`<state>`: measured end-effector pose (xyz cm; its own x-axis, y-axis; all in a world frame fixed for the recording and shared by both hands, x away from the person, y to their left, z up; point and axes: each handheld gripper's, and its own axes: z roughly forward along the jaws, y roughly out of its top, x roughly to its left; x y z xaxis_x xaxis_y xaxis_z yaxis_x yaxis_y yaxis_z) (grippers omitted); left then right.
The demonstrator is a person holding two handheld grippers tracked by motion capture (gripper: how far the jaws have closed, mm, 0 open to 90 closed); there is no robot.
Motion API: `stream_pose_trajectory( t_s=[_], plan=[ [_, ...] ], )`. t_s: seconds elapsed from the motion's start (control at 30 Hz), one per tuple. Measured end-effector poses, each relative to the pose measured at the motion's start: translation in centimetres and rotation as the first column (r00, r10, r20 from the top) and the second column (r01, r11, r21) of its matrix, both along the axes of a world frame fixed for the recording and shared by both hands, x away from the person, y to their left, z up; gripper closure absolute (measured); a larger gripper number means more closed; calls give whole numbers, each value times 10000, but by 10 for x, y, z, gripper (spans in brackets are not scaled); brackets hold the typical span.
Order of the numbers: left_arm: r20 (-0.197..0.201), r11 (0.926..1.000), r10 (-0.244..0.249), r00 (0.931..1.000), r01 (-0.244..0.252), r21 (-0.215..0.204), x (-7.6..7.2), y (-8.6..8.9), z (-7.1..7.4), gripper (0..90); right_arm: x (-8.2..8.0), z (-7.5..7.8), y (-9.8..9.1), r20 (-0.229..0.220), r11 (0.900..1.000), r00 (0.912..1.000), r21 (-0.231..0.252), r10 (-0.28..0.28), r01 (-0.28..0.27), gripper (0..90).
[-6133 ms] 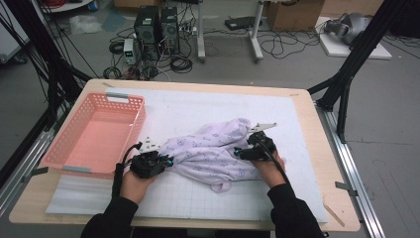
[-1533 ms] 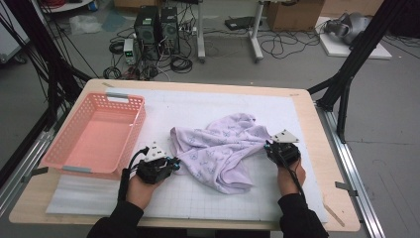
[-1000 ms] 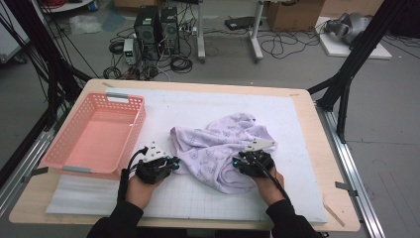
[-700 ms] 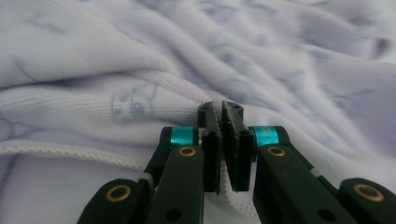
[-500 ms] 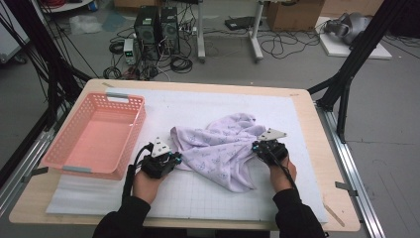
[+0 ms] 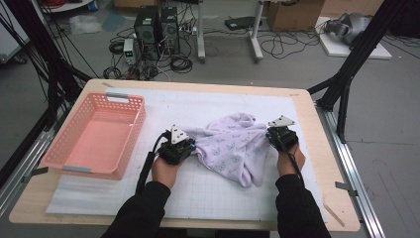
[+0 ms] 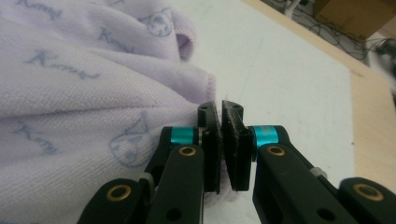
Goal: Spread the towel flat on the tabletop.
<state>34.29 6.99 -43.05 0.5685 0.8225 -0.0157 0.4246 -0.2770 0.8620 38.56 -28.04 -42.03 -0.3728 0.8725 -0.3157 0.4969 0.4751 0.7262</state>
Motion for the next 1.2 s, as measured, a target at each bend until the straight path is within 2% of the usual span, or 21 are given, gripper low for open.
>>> stream_pose_trajectory(
  t_s=[0.07, 0.1, 0.17, 0.2, 0.33, 0.4, 0.47, 0.5, 0.6, 0.7, 0.77, 0.9, 0.93, 0.97, 1.07, 1.13, 1.2],
  plan=[
    [-257, 9998, 123, 9996, -127, -147, -2, 4, 2, 529, -6, 2, -1, 138, 9993, 9998, 348, 117, -122, 777],
    [-360, 9997, 67, 9993, -76, -248, -4, 6, 4, 472, -10, 4, -2, 215, 9978, 9996, 641, 167, -180, 714],
    [-300, 9996, -214, 9993, 209, -174, -11, 9, 8, 448, -21, 5, -6, 407, 9954, 9983, 850, 417, -451, 671],
    [-143, 9992, -325, 9994, 321, -255, -15, 11, 9, 444, -27, 5, -8, 518, 9932, 9972, 1010, 532, -582, 659],
    [9, 9972, -733, 9973, 733, -178, -34, 18, 9, 445, -50, 6, -18, 548, 9846, 9958, 1549, 738, -815, 640],
    [-13, 9956, -932, 9957, 932, -57, -41, 21, 7, 455, -60, 5, -19, 588, 9828, 9946, 1590, 856, -940, 640],
    [-252, 9916, -1292, 9913, 1290, -119, -46, 22, 2, 480, -68, 5, -20, 623, 9808, 9932, 1627, 983, -1073, 637],
    [-358, 9884, -1518, 9878, 1519, -12, -48, 21, 0, 487, -71, 5, -20, 605, 9794, 9931, 1698, 1004, -1094, 635],
    [-690, 9818, -1890, 9795, 1897, 39, -51, 11, -8, 495, -77, 10, -19, 833, 9744, 9904, 1872, 1107, -1247, 630],
    [-799, 9764, -2142, 9735, 2156, 92, -51, -3, -12, 495, -80, 13, -15, 960, 9724, 9888, 1926, 1146, -1315, 630],
    [-869, 9753, -2176, 9722, 2200, 185, -48, -13, -15, 495, -81, 12, -14, 923, 9723, 9888, 1920, 1174, -1333, 630],
    [-1196, 9791, -1908, 9743, 1976, 476, -43, -27, -20, 511, -80, 12, -14, 867, 9730, 9888, 1869, 1213, -1357, 630],
    [-1113, 9794, -1834, 9767, 1912, 644, -43, -29, -20, 528, -80, 12, -14, 875, 9728, 9885, 1863, 1233, -1379, 627],
    [-1068, 9803, -1805, 9778, 1877, 621, -42, -31, -20, 547, -80, 11, -15, 867, 9724, 9884, 1874, 1248, -1392, 626],
    [-971, 9836, -1596, 9824, 1666, 687, -41, -32, -20, 674, -80, 11, -15, 828, 9722, 9887, 1885, 1249, -1386, 621],
    [-964, 9809, -1740, 9800, 1812, 714, -41, -31, -20, 807, -80, 11, -14, 791, 9718, 9887, 1898, 1272, -1402, 619],
    [-980, 9794, -1827, 9783, 1898, 690, -42, -30, -20, 833, -80, 11, -12, 784, 9709, 9880, 1896, 1333, -1460, 618]
  ],
)
